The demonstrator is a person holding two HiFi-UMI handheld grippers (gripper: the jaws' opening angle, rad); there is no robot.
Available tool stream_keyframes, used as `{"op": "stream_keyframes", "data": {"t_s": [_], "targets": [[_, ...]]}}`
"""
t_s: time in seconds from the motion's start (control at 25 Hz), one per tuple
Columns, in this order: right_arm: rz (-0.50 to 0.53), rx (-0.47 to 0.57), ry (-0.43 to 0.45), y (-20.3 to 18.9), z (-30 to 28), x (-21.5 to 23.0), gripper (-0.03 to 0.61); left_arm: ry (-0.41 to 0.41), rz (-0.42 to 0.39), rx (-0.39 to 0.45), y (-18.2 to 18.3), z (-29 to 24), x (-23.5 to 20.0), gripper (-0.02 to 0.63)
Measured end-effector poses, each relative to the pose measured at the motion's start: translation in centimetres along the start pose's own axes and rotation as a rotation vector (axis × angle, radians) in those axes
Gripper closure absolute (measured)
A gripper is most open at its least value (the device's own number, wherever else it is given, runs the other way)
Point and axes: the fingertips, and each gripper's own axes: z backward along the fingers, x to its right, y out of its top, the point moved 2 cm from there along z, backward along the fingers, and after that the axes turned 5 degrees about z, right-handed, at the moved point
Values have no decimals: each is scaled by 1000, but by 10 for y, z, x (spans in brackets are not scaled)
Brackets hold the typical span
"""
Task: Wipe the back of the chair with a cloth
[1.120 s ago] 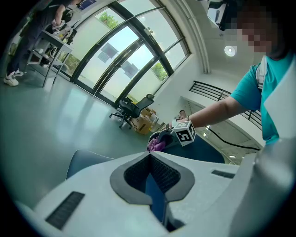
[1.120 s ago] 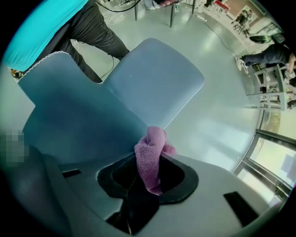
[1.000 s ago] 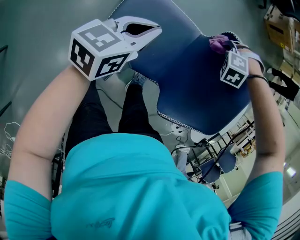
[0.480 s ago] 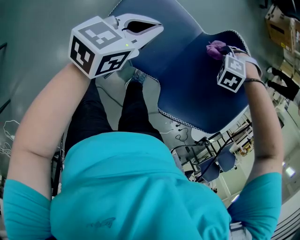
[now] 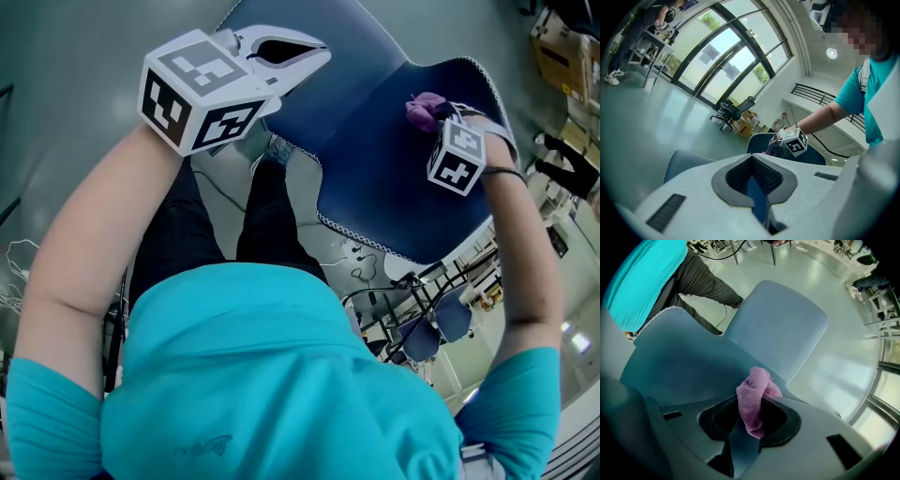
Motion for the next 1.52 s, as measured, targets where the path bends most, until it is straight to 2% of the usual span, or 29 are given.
{"op": "stream_keyframes", "data": {"t_s": [1.52], "targets": [[-41, 85, 117, 59, 7, -80, 465, -12, 13, -1, -23, 5, 11, 618]]}}
